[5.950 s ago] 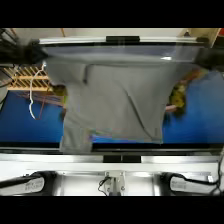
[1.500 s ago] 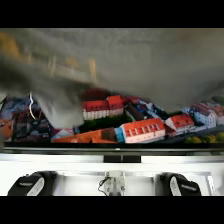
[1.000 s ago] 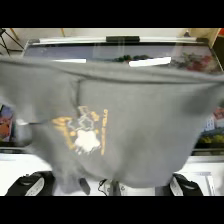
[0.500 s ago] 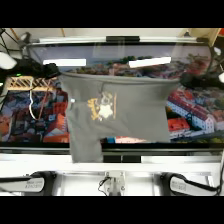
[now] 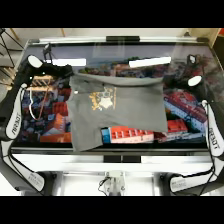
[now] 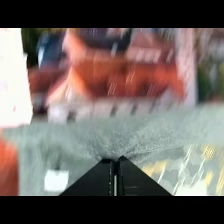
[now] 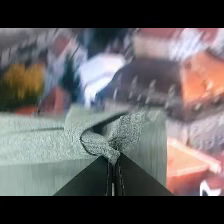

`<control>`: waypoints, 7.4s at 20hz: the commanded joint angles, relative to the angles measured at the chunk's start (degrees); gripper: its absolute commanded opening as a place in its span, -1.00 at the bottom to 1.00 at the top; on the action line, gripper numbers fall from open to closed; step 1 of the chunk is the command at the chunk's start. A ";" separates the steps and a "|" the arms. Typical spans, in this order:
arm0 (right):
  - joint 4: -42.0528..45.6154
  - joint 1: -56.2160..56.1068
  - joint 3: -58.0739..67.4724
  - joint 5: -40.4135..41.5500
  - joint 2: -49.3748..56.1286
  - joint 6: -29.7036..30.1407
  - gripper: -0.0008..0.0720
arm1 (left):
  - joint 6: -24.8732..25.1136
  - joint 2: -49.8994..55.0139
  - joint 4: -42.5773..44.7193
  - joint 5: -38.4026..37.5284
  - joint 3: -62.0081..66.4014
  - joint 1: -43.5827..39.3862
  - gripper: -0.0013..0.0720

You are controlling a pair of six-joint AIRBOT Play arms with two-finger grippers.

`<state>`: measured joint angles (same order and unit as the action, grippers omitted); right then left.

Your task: Fold the shirts.

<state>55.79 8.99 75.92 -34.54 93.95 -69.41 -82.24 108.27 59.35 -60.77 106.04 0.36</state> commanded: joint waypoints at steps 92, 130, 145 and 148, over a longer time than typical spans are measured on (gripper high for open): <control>2.80 1.01 13.22 -12.15 13.09 -12.81 -0.83 | -1.01 0.13 -5.84 3.37 -8.09 3.34 -0.88; -16.50 4.76 13.75 -51.67 -23.47 -18.97 -0.81 | -0.90 9.29 -35.36 20.48 -6.91 -36.28 -0.88; -27.39 -28.04 13.77 -13.84 10.27 -15.23 -0.58 | 6.82 -27.04 -24.52 -8.63 -6.93 15.61 -0.88; -44.41 -28.35 13.75 -14.60 15.06 -2.19 0.42 | 6.84 -28.59 -21.57 -14.19 -6.93 18.08 -0.88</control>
<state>25.91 -17.12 89.65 -52.31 103.28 -81.25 -75.59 82.74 35.00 -69.30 99.13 14.06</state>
